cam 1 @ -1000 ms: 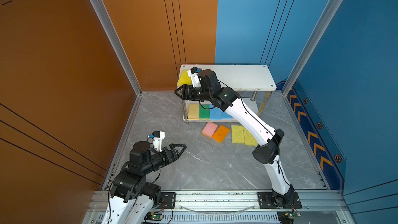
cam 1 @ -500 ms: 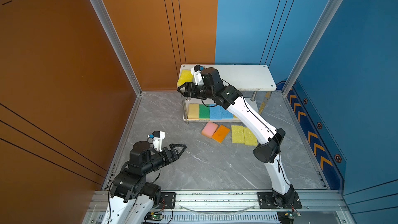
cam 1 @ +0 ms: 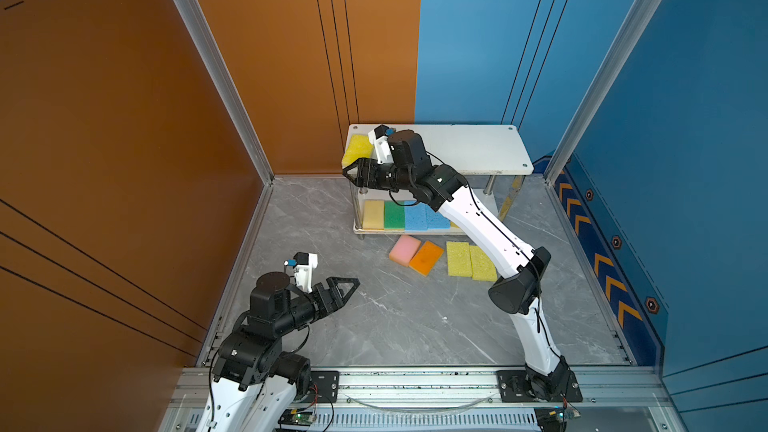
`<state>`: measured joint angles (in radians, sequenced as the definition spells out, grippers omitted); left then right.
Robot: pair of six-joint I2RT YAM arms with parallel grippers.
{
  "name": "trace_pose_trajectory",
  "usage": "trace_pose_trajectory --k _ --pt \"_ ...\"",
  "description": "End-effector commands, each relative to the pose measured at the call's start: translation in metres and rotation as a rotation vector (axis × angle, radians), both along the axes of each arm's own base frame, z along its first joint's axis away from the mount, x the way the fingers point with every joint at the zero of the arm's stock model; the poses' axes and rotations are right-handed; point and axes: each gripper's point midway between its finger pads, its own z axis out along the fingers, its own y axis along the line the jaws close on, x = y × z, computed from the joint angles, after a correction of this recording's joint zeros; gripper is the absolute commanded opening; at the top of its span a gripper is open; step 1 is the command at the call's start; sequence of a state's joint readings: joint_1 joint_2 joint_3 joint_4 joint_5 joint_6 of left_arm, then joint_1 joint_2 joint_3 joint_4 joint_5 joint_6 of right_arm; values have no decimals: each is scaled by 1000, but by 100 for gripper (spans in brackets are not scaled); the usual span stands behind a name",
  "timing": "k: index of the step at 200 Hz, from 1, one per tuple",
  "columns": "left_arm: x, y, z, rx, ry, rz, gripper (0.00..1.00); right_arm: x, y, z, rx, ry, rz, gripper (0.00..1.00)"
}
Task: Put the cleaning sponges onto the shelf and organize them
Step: 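Lower the yellow sponge onto the shelf top corner and open the right gripper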
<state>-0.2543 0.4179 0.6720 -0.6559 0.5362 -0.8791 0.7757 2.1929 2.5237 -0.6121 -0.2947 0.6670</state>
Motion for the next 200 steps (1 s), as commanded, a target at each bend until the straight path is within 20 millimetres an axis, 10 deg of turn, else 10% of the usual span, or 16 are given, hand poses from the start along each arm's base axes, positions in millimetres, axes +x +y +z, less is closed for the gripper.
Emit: trace_pose_trajectory --k 1,200 --pt "-3 -1 -7 5 17 -15 83 0 -16 26 24 -52 -31 64" --pt "-3 0 -8 3 18 -9 83 -4 -12 43 101 -47 -4 65"
